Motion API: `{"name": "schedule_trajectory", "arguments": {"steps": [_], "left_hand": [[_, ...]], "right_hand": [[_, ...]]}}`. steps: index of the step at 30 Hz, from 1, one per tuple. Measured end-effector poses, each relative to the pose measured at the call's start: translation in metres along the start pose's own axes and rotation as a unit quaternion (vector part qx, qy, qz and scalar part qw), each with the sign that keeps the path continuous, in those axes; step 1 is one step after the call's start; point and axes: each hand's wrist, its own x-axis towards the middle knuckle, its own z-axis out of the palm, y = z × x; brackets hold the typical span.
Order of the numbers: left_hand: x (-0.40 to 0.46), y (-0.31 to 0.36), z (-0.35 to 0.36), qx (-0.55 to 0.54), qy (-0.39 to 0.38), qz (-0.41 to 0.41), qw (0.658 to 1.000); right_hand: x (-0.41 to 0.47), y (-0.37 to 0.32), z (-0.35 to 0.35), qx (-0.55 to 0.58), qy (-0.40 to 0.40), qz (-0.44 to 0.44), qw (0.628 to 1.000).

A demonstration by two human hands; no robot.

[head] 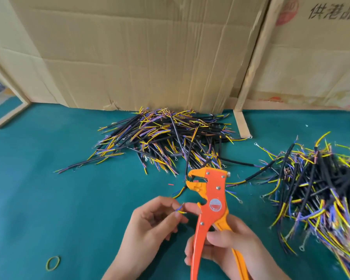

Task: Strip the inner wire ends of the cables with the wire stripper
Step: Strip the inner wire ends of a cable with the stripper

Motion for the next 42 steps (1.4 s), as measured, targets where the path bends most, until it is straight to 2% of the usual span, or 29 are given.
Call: {"name": "schedule_trajectory", "arguments": {"steps": [8, 16, 19, 22, 28, 35, 42], "left_hand": [[-0.003, 0.010, 0.007, 0.016, -0.014, 0.015, 1.000], [0.001, 0.007, 0.010, -0.009, 0.051, 0.004, 0.999], [0.004, 0.004, 0.012, -0.008, 0.107, 0.006, 0.994], [0.006, 0.002, 0.016, 0.007, 0.156, 0.002, 0.988], [0.009, 0.002, 0.020, 0.040, 0.193, -0.001, 0.980], [0.008, 0.000, 0.022, 0.092, 0.175, 0.006, 0.980], [0.010, 0.000, 0.019, 0.069, 0.172, 0.009, 0.983]], "right_hand": [[-0.003, -0.002, 0.018, -0.030, 0.033, -0.024, 0.999], [-0.007, -0.002, 0.024, -0.048, 0.043, -0.029, 0.997], [-0.002, 0.000, 0.021, -0.046, 0.041, -0.037, 0.997], [0.000, -0.001, 0.017, -0.048, 0.035, -0.047, 0.997], [0.002, 0.001, 0.013, -0.066, 0.016, -0.051, 0.996], [0.004, 0.002, 0.012, -0.076, 0.028, -0.037, 0.996], [0.005, 0.002, 0.013, -0.072, 0.046, -0.027, 0.996]]}}
